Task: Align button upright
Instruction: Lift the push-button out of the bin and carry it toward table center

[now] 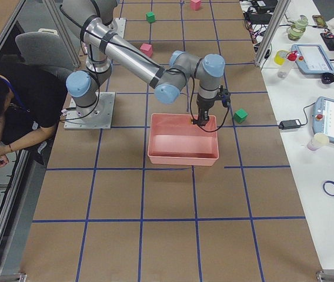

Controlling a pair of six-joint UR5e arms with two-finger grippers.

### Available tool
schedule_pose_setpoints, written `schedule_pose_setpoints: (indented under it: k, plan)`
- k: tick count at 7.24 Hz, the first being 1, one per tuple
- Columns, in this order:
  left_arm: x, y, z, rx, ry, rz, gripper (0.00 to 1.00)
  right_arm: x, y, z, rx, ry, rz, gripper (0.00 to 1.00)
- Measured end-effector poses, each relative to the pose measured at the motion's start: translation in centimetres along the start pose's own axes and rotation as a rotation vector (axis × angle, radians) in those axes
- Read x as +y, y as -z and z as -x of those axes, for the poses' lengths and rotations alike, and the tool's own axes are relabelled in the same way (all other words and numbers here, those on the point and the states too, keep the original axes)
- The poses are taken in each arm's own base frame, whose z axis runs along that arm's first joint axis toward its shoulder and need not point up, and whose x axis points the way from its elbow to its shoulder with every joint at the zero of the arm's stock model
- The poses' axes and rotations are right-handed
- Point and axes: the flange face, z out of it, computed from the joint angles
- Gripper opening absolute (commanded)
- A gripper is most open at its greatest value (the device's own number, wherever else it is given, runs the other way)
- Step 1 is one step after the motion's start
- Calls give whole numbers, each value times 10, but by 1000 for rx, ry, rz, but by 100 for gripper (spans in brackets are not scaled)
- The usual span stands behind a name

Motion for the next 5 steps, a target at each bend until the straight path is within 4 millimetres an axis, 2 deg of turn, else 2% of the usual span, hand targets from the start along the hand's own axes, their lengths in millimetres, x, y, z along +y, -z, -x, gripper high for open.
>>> schedule_pose_setpoints:
  k: [2, 3, 5]
  plan:
    - [0, 0, 0, 0, 0, -1, 100, -19, 18, 82, -44, -18, -39, 0]
    - [0, 1, 0, 0, 0, -1, 100, -25, 22, 137, -67, -33, -46, 0]
    - [0, 1, 0, 0, 0, -2, 100, -22, 21, 273, -105, -74, -39, 0]
